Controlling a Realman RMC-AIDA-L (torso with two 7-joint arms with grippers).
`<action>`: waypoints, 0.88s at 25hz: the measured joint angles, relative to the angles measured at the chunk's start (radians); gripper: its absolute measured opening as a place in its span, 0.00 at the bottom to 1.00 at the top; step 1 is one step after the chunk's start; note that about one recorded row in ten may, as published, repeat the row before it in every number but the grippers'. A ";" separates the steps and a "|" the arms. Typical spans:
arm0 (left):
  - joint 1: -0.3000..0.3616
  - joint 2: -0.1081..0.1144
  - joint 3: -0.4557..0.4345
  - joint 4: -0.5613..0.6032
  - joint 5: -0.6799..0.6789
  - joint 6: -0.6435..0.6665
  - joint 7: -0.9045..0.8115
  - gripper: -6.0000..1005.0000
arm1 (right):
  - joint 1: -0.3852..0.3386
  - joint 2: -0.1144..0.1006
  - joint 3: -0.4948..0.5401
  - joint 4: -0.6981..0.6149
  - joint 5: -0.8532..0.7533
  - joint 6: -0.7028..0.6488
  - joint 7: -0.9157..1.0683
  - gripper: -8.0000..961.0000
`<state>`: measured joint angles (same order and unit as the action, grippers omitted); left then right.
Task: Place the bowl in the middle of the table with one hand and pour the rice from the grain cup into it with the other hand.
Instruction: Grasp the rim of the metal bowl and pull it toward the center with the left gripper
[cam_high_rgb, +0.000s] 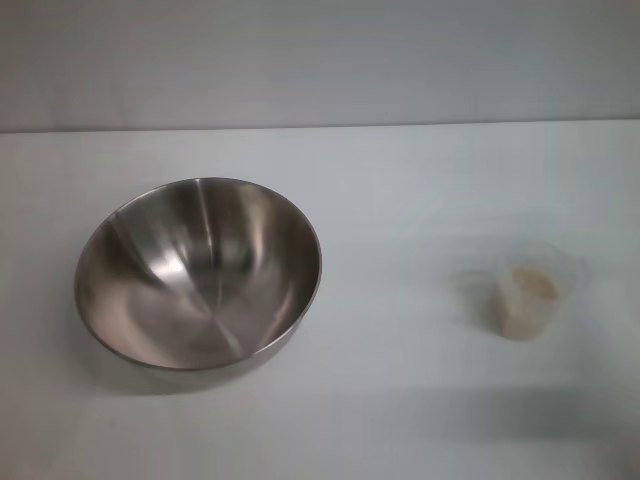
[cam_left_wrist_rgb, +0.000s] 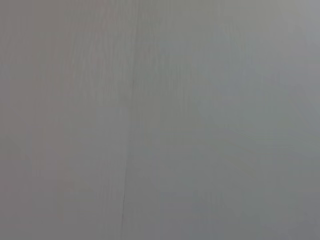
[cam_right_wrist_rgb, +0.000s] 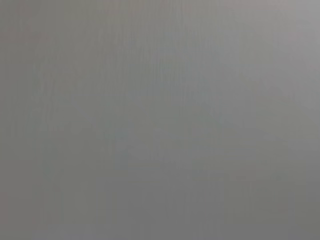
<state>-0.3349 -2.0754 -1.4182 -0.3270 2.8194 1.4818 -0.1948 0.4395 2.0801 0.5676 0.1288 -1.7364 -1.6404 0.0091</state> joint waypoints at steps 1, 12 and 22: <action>0.000 0.000 0.000 0.000 0.000 0.000 0.000 0.81 | 0.000 0.000 0.000 0.000 0.000 -0.004 0.000 0.56; 0.006 -0.001 -0.005 -0.006 -0.001 -0.008 0.039 0.81 | -0.001 0.000 0.000 -0.001 0.000 -0.016 0.000 0.56; 0.001 -0.004 -0.004 -0.009 -0.027 -0.038 0.178 0.81 | -0.001 0.000 0.000 -0.004 0.000 -0.017 0.000 0.56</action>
<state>-0.3341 -2.0790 -1.4223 -0.3362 2.7923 1.4435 -0.0163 0.4386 2.0801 0.5675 0.1243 -1.7364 -1.6570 0.0092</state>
